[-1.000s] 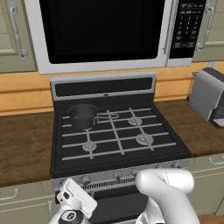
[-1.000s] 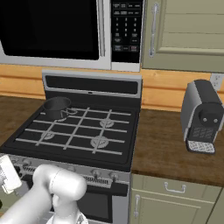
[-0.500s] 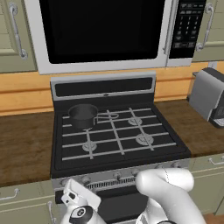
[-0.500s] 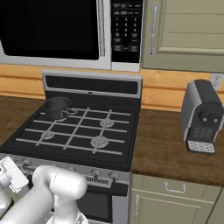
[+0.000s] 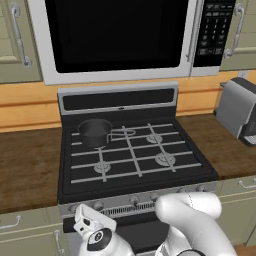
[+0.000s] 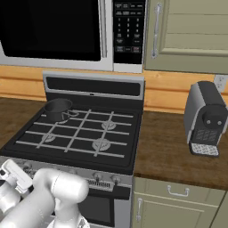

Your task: Turn off the rear left burner of the stove.

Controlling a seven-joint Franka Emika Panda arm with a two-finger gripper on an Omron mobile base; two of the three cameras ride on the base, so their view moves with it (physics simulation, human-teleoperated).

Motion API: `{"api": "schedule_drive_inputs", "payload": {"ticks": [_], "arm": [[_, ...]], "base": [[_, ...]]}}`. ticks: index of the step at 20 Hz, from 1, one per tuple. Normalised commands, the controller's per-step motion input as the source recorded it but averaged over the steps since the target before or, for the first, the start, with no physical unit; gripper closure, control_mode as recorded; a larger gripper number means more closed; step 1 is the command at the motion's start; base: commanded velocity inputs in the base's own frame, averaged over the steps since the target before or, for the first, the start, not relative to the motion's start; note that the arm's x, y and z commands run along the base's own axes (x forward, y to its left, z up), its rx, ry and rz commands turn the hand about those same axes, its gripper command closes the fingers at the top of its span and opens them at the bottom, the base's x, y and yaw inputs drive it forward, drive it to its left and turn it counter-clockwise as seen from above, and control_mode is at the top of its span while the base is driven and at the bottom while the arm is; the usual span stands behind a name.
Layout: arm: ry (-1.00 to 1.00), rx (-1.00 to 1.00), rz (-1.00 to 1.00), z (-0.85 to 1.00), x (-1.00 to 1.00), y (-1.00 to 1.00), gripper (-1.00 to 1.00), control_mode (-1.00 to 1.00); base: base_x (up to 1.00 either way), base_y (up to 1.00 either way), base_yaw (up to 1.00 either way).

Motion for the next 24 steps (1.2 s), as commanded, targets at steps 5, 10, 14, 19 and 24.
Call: {"api": "schedule_drive_inputs", "payload": {"ticks": [5, 10, 14, 19, 24], "arm": [[-0.01, 0.0, 0.05, 0.0, 0.0, 0.12, -1.0, -1.0], [0.0, -0.01, 0.01, -0.01, -0.02, 0.06, -1.0, -1.0], [-0.01, 0.0, 0.0, -0.18, -0.19, 0.0, -1.0, -1.0], [-0.03, 0.01, 0.0, 0.0, 0.01, 0.0, -1.0, -1.0], [0.0, 0.0, 0.0, 0.0, 0.14, 0.0, -1.0, -1.0]], "base": [[0.0, 0.0, 0.0], [0.0, 0.0, 0.0], [0.0, 0.0, 0.0], [0.0, 0.0, 0.0], [0.0, 0.0, 0.0]]}}
